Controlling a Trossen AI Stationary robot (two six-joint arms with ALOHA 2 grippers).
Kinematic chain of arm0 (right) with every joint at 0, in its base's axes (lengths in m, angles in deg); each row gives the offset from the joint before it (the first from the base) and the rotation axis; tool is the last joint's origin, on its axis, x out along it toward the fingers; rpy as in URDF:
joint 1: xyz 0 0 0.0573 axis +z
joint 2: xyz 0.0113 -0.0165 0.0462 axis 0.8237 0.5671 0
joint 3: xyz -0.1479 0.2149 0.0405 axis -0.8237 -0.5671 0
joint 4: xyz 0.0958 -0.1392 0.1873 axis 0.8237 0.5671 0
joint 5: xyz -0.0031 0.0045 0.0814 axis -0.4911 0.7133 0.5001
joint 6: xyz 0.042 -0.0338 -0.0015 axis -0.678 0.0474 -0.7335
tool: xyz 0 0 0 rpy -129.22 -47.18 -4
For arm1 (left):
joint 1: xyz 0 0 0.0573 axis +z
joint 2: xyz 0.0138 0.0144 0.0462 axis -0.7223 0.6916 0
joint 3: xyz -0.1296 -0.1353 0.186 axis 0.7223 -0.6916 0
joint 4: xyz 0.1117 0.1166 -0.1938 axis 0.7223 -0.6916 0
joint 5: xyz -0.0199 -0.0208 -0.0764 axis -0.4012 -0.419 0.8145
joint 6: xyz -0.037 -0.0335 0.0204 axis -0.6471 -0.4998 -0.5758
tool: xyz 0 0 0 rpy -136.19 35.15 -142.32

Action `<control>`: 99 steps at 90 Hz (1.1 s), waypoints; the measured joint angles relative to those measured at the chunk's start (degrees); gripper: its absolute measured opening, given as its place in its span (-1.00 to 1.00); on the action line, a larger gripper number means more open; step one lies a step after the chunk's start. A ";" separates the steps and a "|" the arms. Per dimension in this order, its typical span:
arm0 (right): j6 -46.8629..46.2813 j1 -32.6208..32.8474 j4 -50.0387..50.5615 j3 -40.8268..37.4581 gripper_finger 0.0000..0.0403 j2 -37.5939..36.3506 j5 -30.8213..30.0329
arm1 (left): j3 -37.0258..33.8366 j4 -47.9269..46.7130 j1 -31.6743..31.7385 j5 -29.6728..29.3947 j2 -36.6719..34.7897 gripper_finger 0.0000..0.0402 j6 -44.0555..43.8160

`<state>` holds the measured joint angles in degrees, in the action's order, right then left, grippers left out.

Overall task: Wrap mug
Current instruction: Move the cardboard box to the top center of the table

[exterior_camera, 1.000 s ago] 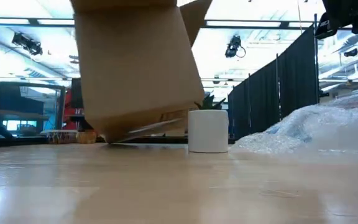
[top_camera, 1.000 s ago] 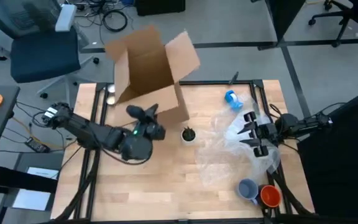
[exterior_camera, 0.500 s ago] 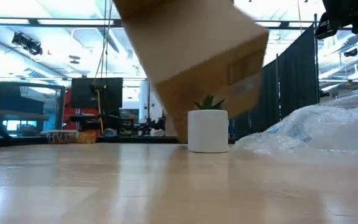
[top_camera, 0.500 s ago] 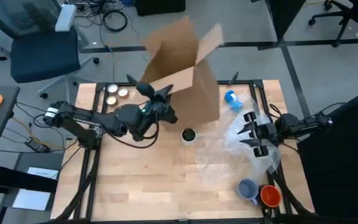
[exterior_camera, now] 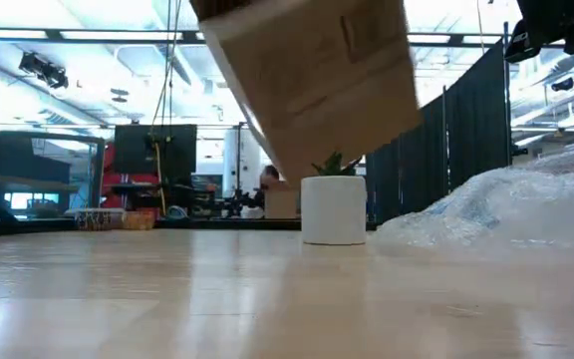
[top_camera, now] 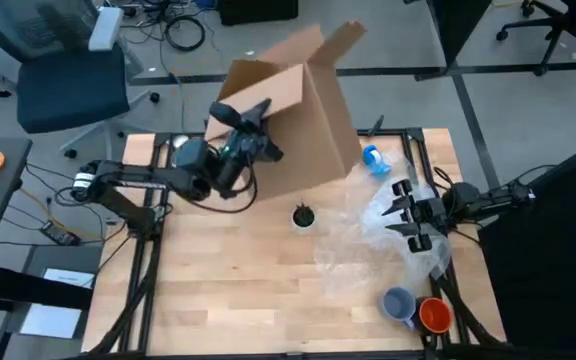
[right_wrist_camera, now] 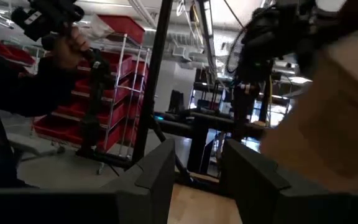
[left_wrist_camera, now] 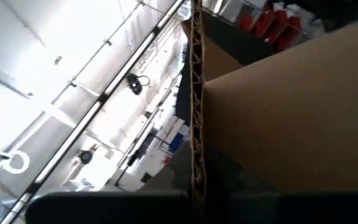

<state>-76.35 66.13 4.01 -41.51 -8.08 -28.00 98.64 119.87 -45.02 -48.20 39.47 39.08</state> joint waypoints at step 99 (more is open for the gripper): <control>0.00 -0.01 0.00 0.00 -0.42 0.00 0.00 | 0.09 -55.77 0.54 21.98 0.50 -1.00 -58.78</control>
<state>-76.35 66.12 4.01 -41.51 -8.09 -28.00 98.73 64.11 -44.48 -26.22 39.97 -19.71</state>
